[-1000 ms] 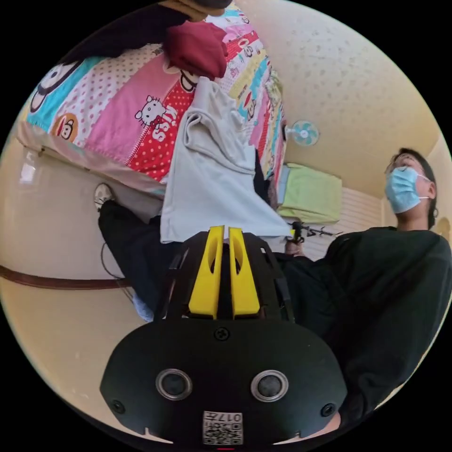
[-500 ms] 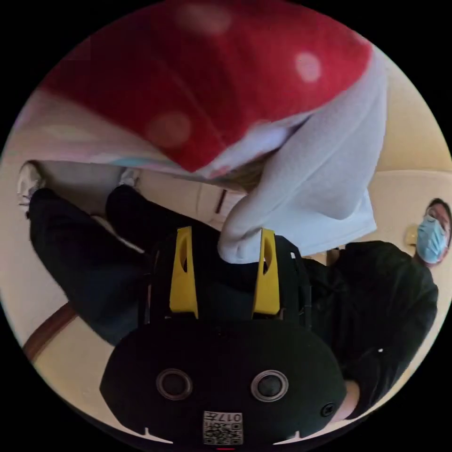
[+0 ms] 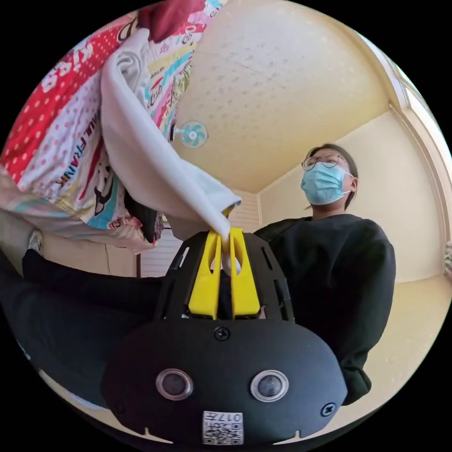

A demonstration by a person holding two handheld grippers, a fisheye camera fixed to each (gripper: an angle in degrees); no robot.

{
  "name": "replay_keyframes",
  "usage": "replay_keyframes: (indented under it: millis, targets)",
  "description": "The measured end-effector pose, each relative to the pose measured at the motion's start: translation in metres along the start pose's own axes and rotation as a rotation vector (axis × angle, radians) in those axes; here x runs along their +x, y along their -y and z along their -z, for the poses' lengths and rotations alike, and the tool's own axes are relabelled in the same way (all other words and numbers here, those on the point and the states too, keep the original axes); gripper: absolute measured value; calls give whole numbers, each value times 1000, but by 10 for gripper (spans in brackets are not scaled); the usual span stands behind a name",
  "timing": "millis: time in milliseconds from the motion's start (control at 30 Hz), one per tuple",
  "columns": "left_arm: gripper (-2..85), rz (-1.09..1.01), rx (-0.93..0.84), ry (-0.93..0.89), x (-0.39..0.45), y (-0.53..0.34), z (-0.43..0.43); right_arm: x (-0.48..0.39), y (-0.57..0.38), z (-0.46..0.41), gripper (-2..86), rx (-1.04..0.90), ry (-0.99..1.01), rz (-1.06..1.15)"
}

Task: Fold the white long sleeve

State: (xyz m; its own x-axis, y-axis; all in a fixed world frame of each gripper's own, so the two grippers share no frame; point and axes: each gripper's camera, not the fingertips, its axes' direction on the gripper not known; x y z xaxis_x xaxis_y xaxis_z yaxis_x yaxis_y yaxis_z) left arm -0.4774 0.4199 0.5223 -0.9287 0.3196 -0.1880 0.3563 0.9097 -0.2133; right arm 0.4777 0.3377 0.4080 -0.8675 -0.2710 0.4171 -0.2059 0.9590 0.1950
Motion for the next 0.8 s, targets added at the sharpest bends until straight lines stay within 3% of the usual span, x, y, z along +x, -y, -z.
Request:
replay_keyframes:
  millis: [100, 233, 367, 433, 533, 633, 733, 800]
  targets:
    - [33, 133, 120, -86, 19, -32, 35, 0, -60, 12, 20, 36, 68, -76]
    - [36, 178, 236, -84, 27, -42, 57, 26, -86, 22, 22, 87, -143, -166]
    - [38, 174, 221, -34, 4, 42, 42, 116, -11, 25, 26, 138, -224, -126]
    - [38, 145, 198, -108, -14, 98, 25, 167, 45, 26, 29, 160, -206, -72]
    - [65, 158, 316, -135, -49, 188, 17, 264, 136, 33, 41, 231, -267, -121]
    - [125, 163, 373, 73, -65, 238, 14, 330, 184, 24, 63, 212, -570, -229]
    - [137, 51, 394, 360, -44, 240, -3, 331, 180, -27, 71, 127, -911, -109]
    - [142, 14, 366, 714, -36, 225, -25, 327, 160, -57, 73, 121, -1052, -42]
